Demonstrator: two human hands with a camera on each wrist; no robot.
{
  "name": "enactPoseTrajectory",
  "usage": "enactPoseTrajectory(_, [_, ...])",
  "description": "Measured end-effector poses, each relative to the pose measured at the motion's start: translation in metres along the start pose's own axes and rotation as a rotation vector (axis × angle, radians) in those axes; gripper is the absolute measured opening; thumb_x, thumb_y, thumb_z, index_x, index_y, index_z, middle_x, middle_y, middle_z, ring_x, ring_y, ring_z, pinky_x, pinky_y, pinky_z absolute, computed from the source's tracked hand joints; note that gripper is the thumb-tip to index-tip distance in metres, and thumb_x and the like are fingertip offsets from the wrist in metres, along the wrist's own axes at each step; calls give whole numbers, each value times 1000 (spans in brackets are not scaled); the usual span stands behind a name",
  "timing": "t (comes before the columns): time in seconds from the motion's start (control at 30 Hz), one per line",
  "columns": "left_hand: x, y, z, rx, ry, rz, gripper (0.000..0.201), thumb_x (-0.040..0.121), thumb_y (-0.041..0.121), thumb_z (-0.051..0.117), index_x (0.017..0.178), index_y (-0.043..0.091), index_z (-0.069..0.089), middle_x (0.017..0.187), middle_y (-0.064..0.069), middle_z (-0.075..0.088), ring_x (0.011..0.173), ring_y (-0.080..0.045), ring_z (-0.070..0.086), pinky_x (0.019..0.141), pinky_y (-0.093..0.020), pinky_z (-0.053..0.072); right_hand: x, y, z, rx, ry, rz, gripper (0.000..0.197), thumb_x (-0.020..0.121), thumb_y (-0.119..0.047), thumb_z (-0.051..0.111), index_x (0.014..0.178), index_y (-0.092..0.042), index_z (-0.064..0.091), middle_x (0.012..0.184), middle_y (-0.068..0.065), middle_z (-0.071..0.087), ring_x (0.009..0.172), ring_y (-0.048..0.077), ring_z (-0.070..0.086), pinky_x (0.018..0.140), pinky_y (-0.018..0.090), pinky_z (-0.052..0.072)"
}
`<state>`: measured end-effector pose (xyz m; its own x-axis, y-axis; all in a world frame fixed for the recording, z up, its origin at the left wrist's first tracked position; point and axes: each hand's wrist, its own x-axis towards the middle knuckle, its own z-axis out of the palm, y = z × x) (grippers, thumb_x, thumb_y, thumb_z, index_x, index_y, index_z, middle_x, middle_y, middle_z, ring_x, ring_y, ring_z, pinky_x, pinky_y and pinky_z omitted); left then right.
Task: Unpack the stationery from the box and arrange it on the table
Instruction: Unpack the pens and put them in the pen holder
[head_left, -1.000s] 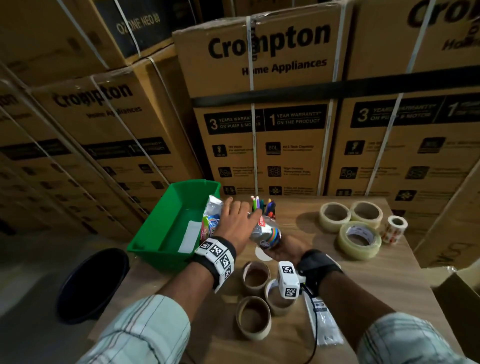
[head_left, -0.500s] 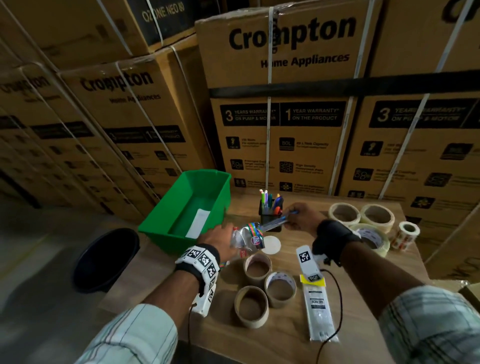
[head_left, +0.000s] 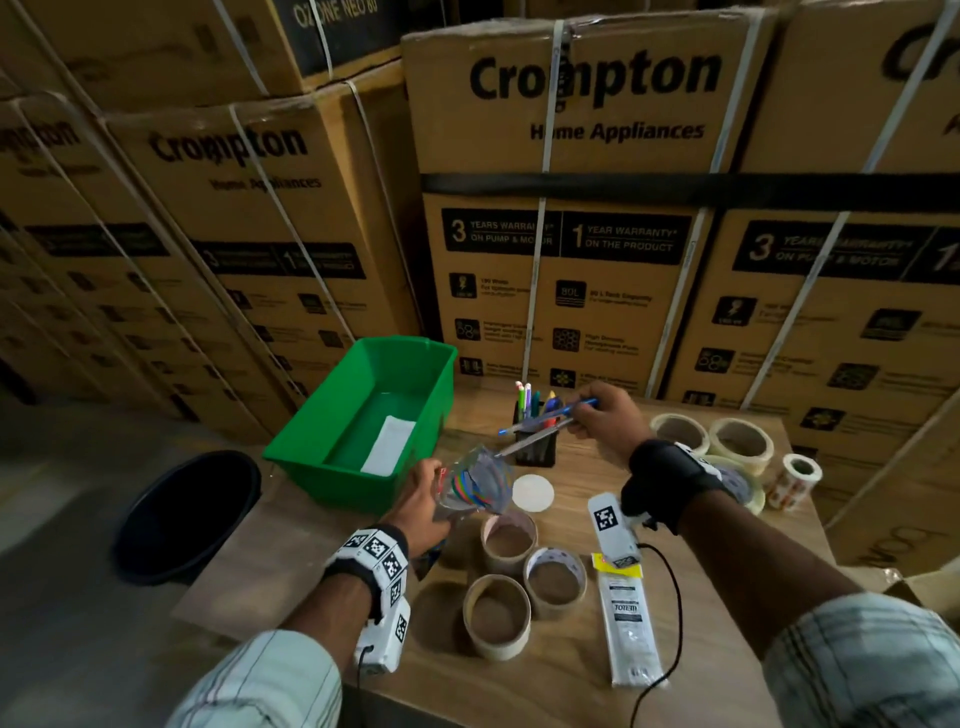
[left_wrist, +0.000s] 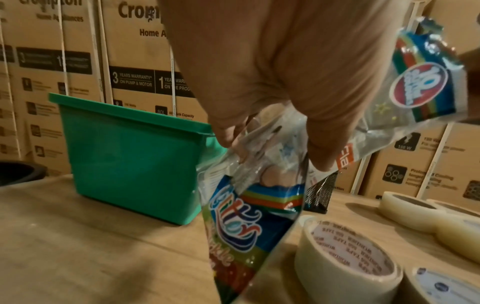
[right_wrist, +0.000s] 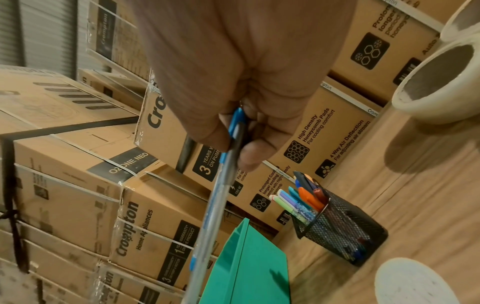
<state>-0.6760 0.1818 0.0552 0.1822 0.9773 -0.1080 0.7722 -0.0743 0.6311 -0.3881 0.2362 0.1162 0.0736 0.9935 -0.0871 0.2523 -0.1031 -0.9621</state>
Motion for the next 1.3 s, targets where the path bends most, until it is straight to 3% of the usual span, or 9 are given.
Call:
enactPoseTrajectory(0.2, [1, -29, 5, -44, -74, -60, 83, 63, 29, 80, 130, 20, 30, 126, -10, 47, 112, -26, 55, 99, -36, 47, 7, -7, 10, -23, 76, -40, 15, 92, -5, 54, 85, -17, 60, 92, 13, 65, 70, 18, 64, 63, 30, 52])
enactPoseTrajectory(0.3, [6, -41, 8, 58, -121, -110, 74, 62, 48, 80, 120, 34, 36, 121, -6, 53, 110, -27, 58, 95, -39, 49, 5, -8, 19, -134, 107, -59, 12, 90, -5, 56, 86, -15, 61, 92, 13, 67, 73, 23, 67, 68, 37, 58])
enactPoseTrajectory(0.37, [8, -42, 9, 143, -179, -157, 72, 67, 50, 78, 124, 30, 40, 125, -8, 52, 113, -30, 56, 96, -37, 47, 4, -7, 26, -206, 122, -50, 9, 89, -6, 57, 90, -13, 63, 91, 10, 68, 79, 26, 69, 74, 42, 60])
enactPoseTrajectory(0.43, [12, -47, 13, 195, -221, -195, 87, 72, 40, 79, 141, 16, 30, 137, -15, 46, 124, -32, 50, 103, -38, 43, 2, -8, 31, -272, 159, -31, 10, 88, -8, 58, 92, -13, 65, 89, 7, 69, 80, 25, 69, 74, 43, 59])
enactPoseTrajectory(0.53, [18, -50, 15, 218, -237, -196, 105, 73, 46, 76, 151, 15, 14, 145, -16, 37, 135, -31, 40, 109, -40, 37, 0, -13, 35, -377, 236, -16, 11, 86, -10, 58, 90, -18, 64, 89, 5, 69, 77, 21, 65, 62, 26, 51])
enactPoseTrajectory(0.63, [23, -45, 17, 242, -224, -153, 86, 77, 50, 69, 144, 16, 30, 139, -15, 43, 129, -29, 45, 105, -35, 40, 1, -20, 36, -457, 293, -18, 13, 86, -9, 56, 93, -16, 64, 91, 4, 66, 78, 18, 60, 59, 18, 41])
enactPoseTrajectory(0.77, [35, -32, 13, 309, -180, -30, 57, 84, 41, 63, 132, 13, 48, 128, -18, 53, 120, -34, 51, 99, -36, 43, 11, -27, 35, -556, 361, -41, 16, 87, -7, 54, 99, -8, 65, 98, 11, 66, 88, 26, 61, 72, 28, 47])
enactPoseTrajectory(1.03, [65, 2, 6, 171, -210, 83, 54, 88, 38, 61, 135, 16, 47, 135, -11, 55, 124, -28, 53, 103, -39, 44, 41, -28, 47, -811, 271, -36, 18, 88, -7, 51, 102, -11, 62, 104, 14, 60, 91, 30, 58, 70, 26, 40])
enactPoseTrajectory(1.3, [86, 7, 10, 136, -244, 132, 47, 88, 36, 60, 130, 16, 50, 130, -11, 58, 120, -29, 55, 98, -38, 47, 70, -24, 61, -952, 97, 99, 22, 89, -5, 53, 108, -13, 61, 108, 13, 63, 95, 29, 61, 80, 35, 54])
